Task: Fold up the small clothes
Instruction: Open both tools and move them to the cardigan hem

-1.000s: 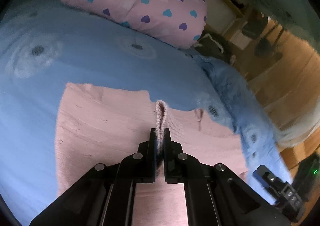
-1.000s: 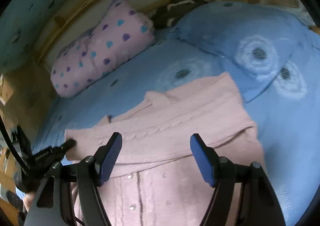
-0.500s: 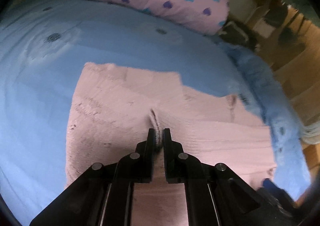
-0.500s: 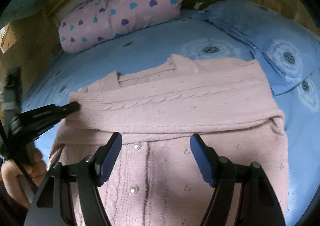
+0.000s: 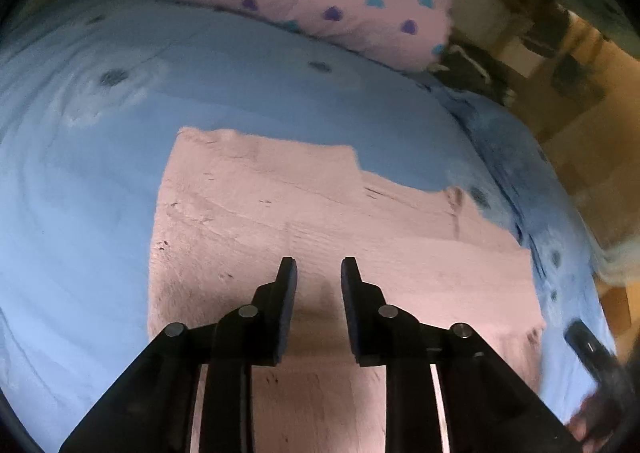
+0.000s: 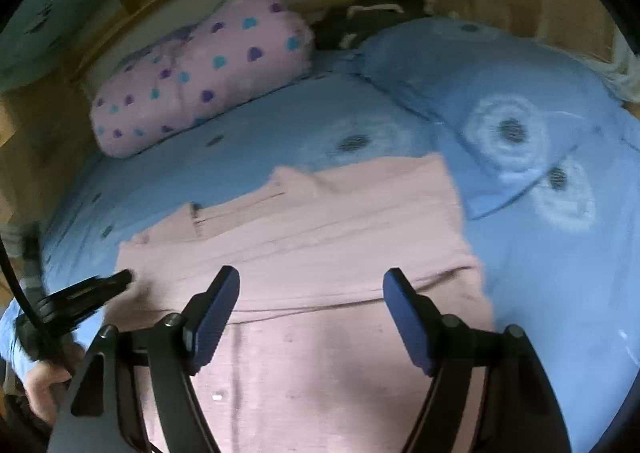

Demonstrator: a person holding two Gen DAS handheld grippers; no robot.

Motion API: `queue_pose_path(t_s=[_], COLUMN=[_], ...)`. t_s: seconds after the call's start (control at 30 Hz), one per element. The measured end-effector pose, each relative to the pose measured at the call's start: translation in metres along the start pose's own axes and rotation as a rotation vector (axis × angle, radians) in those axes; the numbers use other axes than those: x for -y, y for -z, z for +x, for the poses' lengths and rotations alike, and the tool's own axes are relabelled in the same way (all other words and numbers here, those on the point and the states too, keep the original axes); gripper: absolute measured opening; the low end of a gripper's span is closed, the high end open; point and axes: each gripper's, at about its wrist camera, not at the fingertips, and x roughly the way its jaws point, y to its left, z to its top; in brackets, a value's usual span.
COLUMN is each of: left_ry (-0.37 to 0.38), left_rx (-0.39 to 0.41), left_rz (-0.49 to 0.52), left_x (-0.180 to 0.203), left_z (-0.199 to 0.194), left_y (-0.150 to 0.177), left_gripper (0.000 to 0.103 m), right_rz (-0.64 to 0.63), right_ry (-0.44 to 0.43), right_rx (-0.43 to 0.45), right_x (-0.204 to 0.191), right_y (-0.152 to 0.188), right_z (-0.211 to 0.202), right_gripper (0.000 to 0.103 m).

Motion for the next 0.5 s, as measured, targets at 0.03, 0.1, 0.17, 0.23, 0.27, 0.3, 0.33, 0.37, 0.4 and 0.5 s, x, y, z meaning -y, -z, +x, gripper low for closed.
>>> queue_pose_path(t_s=[0.03,0.1,0.17,0.23,0.27,0.3,0.33,0.37,0.4,0.5], left_ry=[0.018,0.034,0.059,0.093,0.098,0.114,0.142,0.158,0.163,0.152], left_rx=[-0.012,-0.043,-0.084,-0.121,-0.123,-0.122,-0.123,-0.121,-0.094,-0.029], left_rz=[0.039,0.072,0.049,0.021,0.021,0.026,0.047,0.072,0.098,0.095], left_x=[0.004,0.007,0.003,-0.004,-0.006,-0.007,-0.009,-0.010,-0.011,-0.023], left_z=[-0.007,-0.018,-0.028,-0.043,-0.049,-0.057,-0.068,-0.077,-0.091,-0.122], left_y=[0.004,0.013,0.022,0.034,0.038,0.044,0.052,0.057,0.066,0.083], left_gripper=[0.003,0.006,0.010,0.015,0.019,0.024,0.027,0.028,0.028,0.028], right_rz=[-0.010,-0.063,-0.094,-0.084,-0.067,-0.043,-0.035,-0.032,-0.038,-0.039], right_ry=[0.011,0.052,0.080,0.097,0.092,0.077,0.073,0.073,0.080,0.035], right_rx=[-0.004,-0.019,-0.030,-0.020,-0.019,-0.026,-0.032,-0.042,-0.060,-0.060], right_x=[0.005,0.012,0.019,0.031,0.036,0.045,0.050,0.055,0.060,0.069], right_y=[0.001,0.005,0.009,0.015,0.016,0.018,0.019,0.019,0.020,0.028], right_z=[0.000,-0.001,-0.004,-0.014,-0.019,-0.025,-0.028,-0.032,-0.037,-0.059], right_gripper=[0.078,0.078,0.078,0.078,0.078,0.080,0.082,0.084,0.085,0.085])
